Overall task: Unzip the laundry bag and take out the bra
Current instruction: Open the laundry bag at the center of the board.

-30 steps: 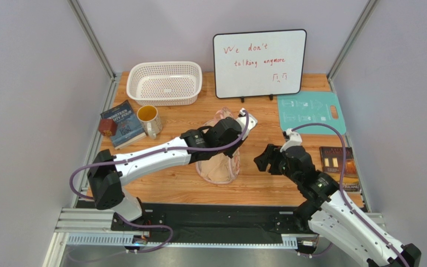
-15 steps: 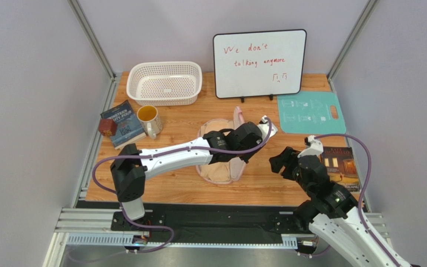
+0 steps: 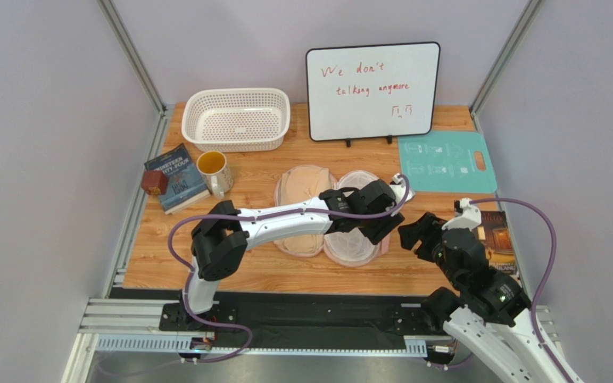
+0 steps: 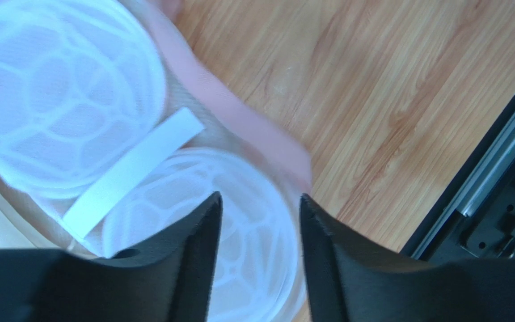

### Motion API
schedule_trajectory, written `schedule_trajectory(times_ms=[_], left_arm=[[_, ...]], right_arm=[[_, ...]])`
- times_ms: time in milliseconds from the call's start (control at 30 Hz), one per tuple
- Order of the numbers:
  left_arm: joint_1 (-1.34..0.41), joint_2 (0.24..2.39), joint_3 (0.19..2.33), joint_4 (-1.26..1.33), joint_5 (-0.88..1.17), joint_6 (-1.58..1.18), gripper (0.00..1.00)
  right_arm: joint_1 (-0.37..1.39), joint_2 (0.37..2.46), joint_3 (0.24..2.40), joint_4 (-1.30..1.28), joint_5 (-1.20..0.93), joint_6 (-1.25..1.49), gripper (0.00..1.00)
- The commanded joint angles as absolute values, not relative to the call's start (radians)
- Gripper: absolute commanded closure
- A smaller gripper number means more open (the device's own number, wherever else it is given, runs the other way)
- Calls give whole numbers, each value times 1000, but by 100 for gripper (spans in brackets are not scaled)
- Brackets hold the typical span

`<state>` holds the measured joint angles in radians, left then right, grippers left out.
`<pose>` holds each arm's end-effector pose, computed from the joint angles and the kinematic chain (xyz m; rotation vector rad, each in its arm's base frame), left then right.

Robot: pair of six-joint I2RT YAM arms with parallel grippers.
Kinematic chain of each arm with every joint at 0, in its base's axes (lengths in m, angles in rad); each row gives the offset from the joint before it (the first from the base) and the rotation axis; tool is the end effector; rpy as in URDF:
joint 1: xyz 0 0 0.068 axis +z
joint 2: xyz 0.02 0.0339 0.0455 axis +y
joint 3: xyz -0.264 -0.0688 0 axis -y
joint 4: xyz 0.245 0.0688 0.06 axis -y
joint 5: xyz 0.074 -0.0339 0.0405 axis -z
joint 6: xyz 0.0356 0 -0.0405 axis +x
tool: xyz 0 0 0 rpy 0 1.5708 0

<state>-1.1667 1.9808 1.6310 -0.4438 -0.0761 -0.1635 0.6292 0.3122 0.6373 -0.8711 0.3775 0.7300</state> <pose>0.1805 -0.4152 0.2500 1.1357 2.1498 -0.5414 0.0670 0.0325 0.2741 0.3298 2.0771 0.4286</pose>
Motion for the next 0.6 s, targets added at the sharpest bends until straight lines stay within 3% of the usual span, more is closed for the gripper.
schedule_trajectory(times_ms=[0, 33, 100, 133, 400, 567], left_arm=[[-1173, 1951, 1678, -384, -17, -221, 26], [-1175, 1944, 1678, -377, -6, -224, 17], [-1175, 1922, 1683, -365, -6, -224, 13], [-1175, 1913, 1684, -367, -8, -222, 4], [-1172, 1740, 1657, -445, -112, -186, 0], [-1123, 1550, 1497, -477, -183, -210, 0]], right_arm=[[629, 310, 684, -882, 387, 733, 30], [627, 313, 687, -881, 384, 729, 30], [629, 327, 696, -881, 379, 721, 30], [629, 333, 698, -881, 376, 719, 30], [629, 500, 693, -744, 249, 643, 31], [632, 694, 654, -543, 91, 646, 33]])
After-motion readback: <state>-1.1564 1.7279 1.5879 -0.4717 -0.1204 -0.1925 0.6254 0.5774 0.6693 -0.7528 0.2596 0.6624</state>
